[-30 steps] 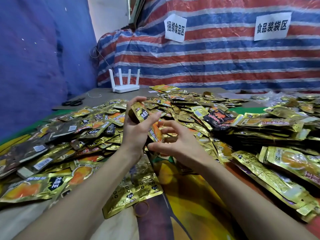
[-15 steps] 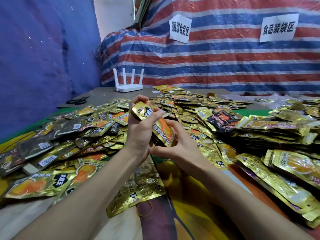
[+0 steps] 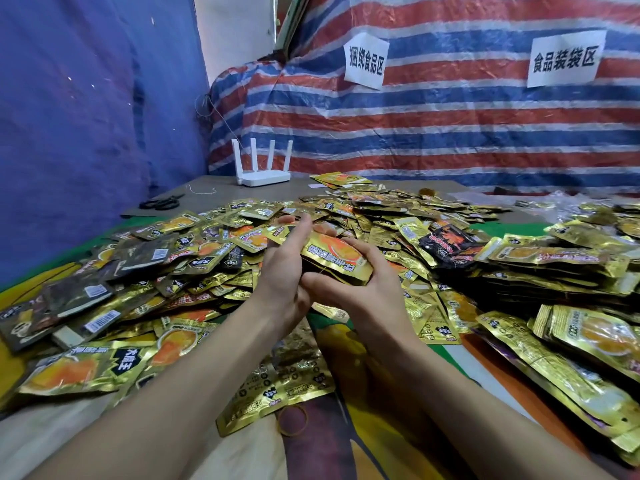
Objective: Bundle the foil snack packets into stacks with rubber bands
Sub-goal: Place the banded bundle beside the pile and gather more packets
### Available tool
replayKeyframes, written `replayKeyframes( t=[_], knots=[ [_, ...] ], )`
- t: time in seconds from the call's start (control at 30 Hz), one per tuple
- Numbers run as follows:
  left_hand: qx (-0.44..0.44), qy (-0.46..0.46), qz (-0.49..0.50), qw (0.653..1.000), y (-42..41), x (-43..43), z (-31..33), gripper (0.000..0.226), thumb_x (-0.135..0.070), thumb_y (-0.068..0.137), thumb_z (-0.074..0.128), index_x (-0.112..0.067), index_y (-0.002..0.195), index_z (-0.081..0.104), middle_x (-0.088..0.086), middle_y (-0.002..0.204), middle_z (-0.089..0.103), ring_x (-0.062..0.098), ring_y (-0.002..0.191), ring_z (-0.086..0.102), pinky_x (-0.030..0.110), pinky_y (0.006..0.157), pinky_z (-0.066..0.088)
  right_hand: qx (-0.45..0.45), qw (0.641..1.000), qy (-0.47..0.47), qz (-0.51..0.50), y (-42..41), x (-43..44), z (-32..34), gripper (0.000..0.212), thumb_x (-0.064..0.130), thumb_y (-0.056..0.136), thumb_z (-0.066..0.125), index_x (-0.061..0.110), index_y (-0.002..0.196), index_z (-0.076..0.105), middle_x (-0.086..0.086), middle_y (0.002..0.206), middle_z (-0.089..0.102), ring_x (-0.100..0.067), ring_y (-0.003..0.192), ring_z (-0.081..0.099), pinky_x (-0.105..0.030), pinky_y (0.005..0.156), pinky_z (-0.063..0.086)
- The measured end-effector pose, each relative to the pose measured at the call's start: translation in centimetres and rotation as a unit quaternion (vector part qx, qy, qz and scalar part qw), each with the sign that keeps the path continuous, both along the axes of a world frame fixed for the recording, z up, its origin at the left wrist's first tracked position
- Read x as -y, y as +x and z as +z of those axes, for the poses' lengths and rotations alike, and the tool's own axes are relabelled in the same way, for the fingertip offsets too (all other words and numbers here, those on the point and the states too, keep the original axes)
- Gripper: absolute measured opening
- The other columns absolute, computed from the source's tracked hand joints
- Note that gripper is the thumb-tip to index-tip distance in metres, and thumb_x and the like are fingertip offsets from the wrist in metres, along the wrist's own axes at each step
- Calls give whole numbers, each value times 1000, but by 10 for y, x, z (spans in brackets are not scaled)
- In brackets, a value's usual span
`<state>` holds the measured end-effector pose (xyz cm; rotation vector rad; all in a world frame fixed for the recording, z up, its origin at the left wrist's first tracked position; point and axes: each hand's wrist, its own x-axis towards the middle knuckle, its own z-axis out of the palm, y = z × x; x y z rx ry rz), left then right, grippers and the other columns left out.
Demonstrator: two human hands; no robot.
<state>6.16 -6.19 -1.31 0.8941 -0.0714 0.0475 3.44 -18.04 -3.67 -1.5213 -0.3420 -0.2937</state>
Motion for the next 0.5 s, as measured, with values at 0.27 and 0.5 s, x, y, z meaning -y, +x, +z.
replayKeyframes(
  t=[0.27, 0.5],
  knots=[
    [-18, 83, 16, 996, 2, 4, -3, 33, -34, 99, 60, -21, 75, 79, 7, 87, 76, 25, 81, 74, 41, 85, 59, 11, 995, -96, -28, 7, 17, 9, 58, 24, 61, 96, 28, 112, 69, 3, 104, 73, -7, 85, 73, -27, 73, 61],
    [-117, 181, 5, 977, -2, 2, -9, 36, -32, 94, 67, -8, 121, 63, 17, 110, 73, 23, 70, 73, 29, 57, 57, -48, 978, -204, -3, 15, 34, 15, 60, 52, 54, 87, 28, 107, 69, 9, 89, 72, -4, 71, 71, -21, 63, 53]
  ],
)
